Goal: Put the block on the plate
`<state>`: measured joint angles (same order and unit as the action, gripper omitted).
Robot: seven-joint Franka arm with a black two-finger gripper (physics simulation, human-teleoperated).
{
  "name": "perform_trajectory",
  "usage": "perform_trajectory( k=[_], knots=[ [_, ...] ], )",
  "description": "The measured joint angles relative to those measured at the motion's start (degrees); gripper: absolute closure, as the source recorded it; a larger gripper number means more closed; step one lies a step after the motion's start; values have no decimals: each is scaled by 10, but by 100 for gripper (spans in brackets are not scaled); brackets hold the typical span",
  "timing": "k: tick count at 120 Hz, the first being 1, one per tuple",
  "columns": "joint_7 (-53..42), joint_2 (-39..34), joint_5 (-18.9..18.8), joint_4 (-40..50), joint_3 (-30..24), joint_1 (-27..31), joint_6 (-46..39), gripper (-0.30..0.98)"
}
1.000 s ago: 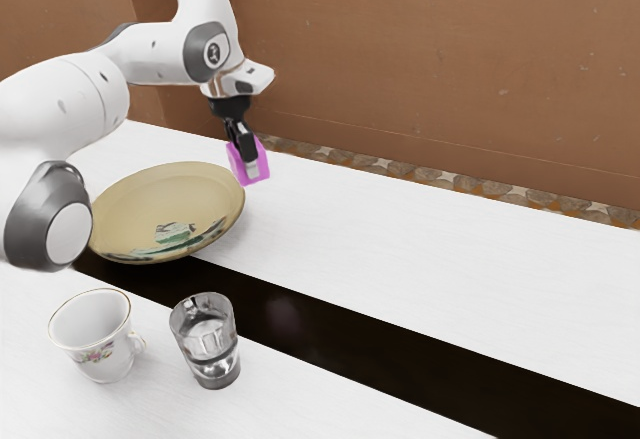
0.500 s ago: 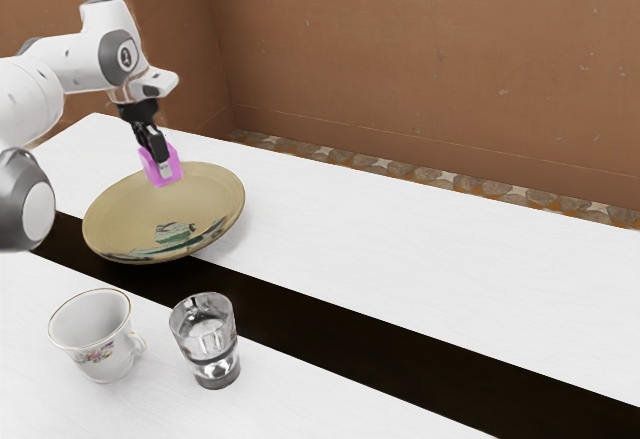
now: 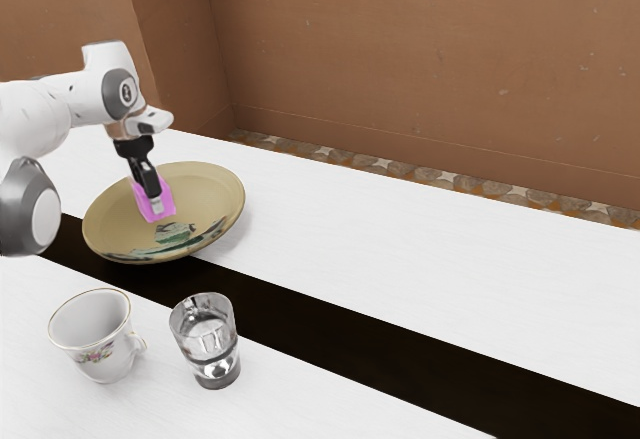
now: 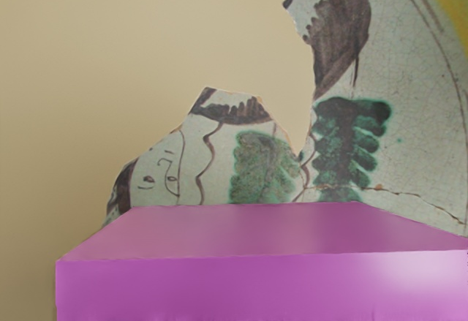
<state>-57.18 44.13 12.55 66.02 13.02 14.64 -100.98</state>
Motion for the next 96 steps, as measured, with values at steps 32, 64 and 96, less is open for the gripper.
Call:
perform_trajectory(
  k=[32, 64, 96],
  knots=[
    [-12, 20, 1, -4, -3, -2, -11, 47],
    [-21, 22, 3, -4, -4, -2, -21, 38],
    [-28, 17, 5, -5, -2, -3, -21, 21]
  ],
)
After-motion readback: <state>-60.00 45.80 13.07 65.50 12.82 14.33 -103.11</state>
